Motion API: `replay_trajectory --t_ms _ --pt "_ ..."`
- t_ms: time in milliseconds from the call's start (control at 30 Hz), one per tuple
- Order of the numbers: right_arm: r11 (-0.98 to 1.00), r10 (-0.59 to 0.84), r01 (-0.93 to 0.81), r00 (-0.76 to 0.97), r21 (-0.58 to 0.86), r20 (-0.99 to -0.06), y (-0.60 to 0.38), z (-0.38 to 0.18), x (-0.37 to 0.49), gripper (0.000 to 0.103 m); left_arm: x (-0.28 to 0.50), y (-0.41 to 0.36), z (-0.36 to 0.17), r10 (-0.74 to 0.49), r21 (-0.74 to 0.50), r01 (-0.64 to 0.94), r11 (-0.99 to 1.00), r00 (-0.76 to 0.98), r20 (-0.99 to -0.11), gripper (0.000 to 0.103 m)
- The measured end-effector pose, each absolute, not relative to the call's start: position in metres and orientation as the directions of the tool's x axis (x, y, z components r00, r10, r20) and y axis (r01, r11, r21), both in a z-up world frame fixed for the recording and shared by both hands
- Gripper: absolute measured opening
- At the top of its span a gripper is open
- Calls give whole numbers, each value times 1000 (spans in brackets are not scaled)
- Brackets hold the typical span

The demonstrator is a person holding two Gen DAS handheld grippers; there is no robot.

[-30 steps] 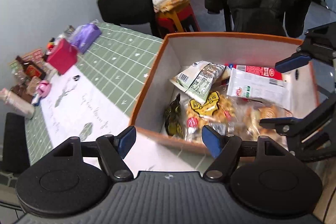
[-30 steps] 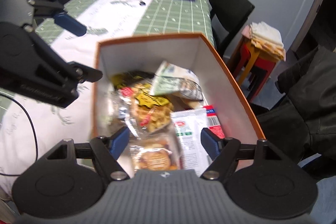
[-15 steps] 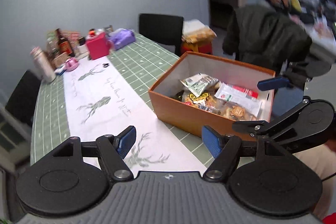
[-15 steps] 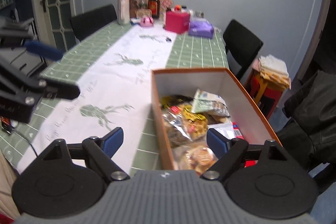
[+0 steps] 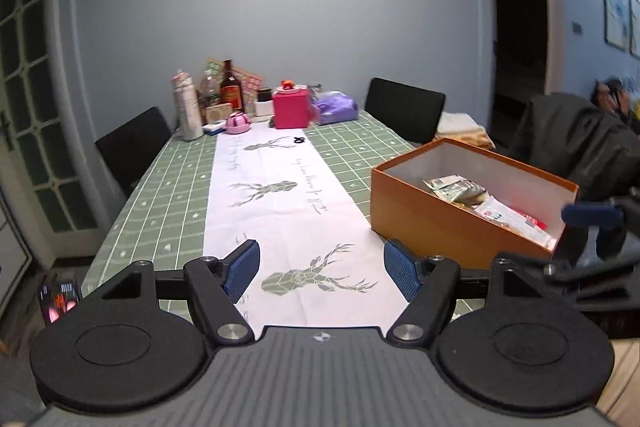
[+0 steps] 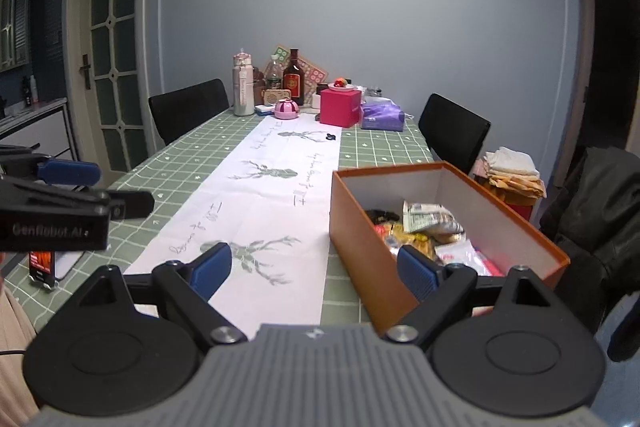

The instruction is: Organize snacks

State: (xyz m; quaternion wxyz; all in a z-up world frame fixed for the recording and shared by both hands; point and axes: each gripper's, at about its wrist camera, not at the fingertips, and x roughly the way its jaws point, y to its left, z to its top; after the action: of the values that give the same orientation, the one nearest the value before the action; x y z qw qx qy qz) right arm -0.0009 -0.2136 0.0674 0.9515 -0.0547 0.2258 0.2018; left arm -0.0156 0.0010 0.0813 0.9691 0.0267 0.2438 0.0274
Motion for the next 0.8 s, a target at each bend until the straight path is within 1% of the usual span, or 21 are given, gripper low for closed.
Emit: replay_trajectory --t_ms 33,67,167,367,433,667,800 --pt "919 344 -394 826 -21 -446 -212 62 -6 88 -16 3 78 70 58 -48 997 879 -471 88" --pt "922 334 -385 832 -28 -443 -210 58 -8 88 -18 5 73 73 56 -53 997 878 -473 89" --pt "931 307 -361 850 -49 -428 -207 49 -12 88 -14 5 57 84 61 -62 996 863 -498 89" --pt "953 255 -298 880 -48 -400 -207 31 -5 89 -3 3 24 54 42 -36 998 827 -560 89" --pt "956 248 -290 876 -40 -413 -208 22 -2 91 0 1 13 53 53 -28 998 817 -574 89" --pt "956 250 -292 825 -4 -507 -202 -12 20 91 15 7 -17 56 41 -38 998 773 -632 89" --pt "960 247 -281 820 12 -516 -200 -20 26 91 18 9 -22 60 49 -37 998 769 -636 89"
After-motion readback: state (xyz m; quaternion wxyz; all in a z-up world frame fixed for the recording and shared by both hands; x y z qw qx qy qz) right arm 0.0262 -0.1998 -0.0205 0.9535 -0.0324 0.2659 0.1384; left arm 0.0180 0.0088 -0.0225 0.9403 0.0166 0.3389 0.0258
